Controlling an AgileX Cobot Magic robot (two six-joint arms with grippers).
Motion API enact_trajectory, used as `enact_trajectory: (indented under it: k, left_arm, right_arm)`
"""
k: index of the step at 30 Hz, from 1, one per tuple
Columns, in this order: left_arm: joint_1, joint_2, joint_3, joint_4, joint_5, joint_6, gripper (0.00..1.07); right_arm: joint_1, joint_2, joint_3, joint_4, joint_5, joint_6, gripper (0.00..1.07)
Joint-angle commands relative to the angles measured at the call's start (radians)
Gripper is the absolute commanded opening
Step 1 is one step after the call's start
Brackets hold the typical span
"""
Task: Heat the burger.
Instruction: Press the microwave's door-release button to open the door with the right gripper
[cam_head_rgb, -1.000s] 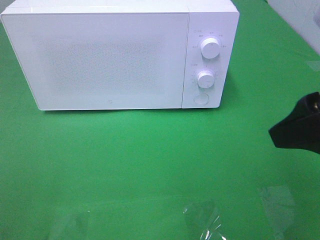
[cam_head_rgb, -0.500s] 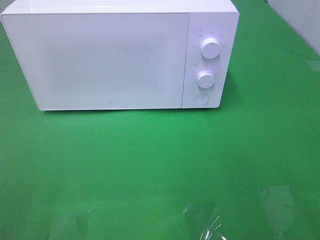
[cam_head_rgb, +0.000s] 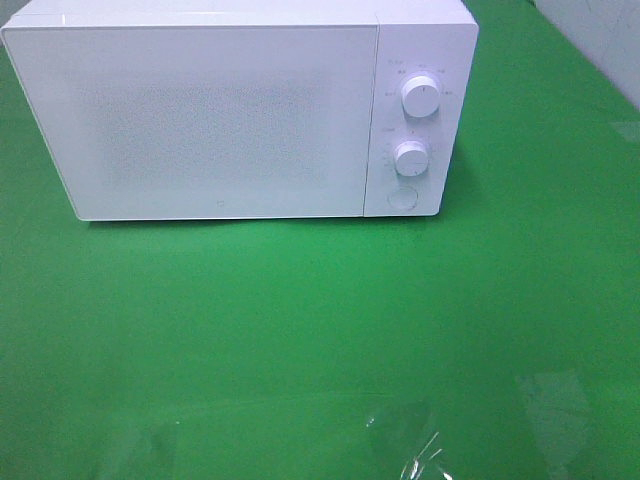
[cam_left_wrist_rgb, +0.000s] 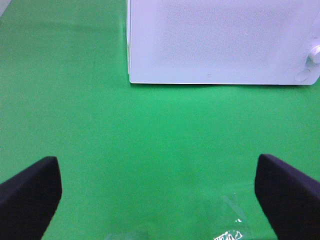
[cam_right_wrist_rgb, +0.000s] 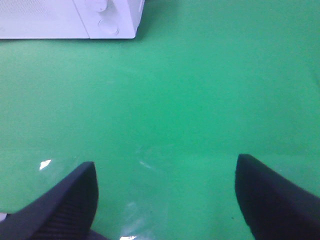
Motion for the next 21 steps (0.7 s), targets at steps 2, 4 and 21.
enact_trajectory:
  k: [2, 4, 21]
  left_arm:
    - [0.002, -0.015, 0.004, -0.01, -0.007, -0.001, 0.97]
    - [0.002, -0.015, 0.004, -0.01, -0.007, -0.001, 0.97]
    - [0.002, -0.015, 0.004, -0.01, -0.006, 0.003, 0.97]
  right_arm:
    - [-0.061, -0.126, 0.041, -0.005, -0.005, -0.005, 0.74]
    - [-0.072, -0.165, 0.064, -0.005, -0.002, -0.005, 0.74]
    - [-0.079, -0.295, 0.065, -0.006, -0.002, -0.006, 0.74]
